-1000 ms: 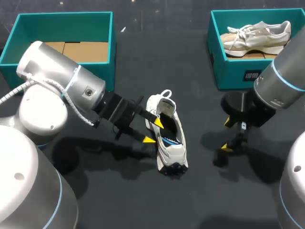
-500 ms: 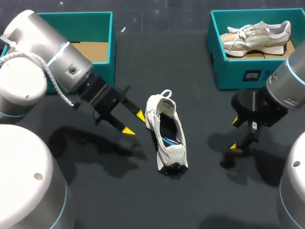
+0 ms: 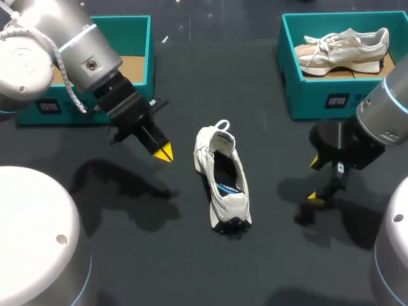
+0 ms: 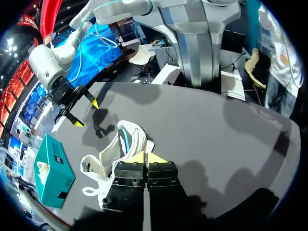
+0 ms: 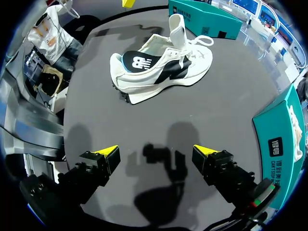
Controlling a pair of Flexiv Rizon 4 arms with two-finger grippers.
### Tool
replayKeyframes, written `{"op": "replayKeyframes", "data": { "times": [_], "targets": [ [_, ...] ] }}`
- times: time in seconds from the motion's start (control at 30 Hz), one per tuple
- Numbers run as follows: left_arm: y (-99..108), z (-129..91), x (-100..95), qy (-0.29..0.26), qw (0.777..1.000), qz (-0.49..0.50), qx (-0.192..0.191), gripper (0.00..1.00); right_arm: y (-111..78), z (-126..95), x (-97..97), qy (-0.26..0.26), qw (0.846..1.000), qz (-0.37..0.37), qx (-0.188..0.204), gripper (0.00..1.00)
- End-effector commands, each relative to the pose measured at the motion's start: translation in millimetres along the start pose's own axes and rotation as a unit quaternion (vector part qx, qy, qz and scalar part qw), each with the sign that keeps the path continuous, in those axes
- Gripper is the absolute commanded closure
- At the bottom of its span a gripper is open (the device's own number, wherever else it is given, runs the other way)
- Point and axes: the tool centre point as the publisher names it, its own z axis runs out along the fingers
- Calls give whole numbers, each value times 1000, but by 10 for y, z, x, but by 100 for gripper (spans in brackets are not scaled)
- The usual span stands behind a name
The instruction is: Take the shoe out of the shoebox, open the shoe tongue, remove and reinsert the insole, then place the shoe into the shoebox
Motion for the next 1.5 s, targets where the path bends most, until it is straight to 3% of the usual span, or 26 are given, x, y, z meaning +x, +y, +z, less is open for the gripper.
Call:
{"op": "replayKeyframes", "data": {
  "times": [0.03,1.0,1.37,1.5],
  "targets": [
    [15,-4,-32,16,1000,0,1,100,-8,-3,16,-1,1000,0,0,0],
    [15,-4,-32,16,1000,0,1,100,-8,-3,16,-1,1000,0,0,0],
    [-23,-117,-272,108,987,107,-56,100,-8,-3,16,-1,1000,0,0,0],
    [-41,-133,-352,125,983,124,-49,100,-8,-3,16,-1,1000,0,0,0]
  ]
}}
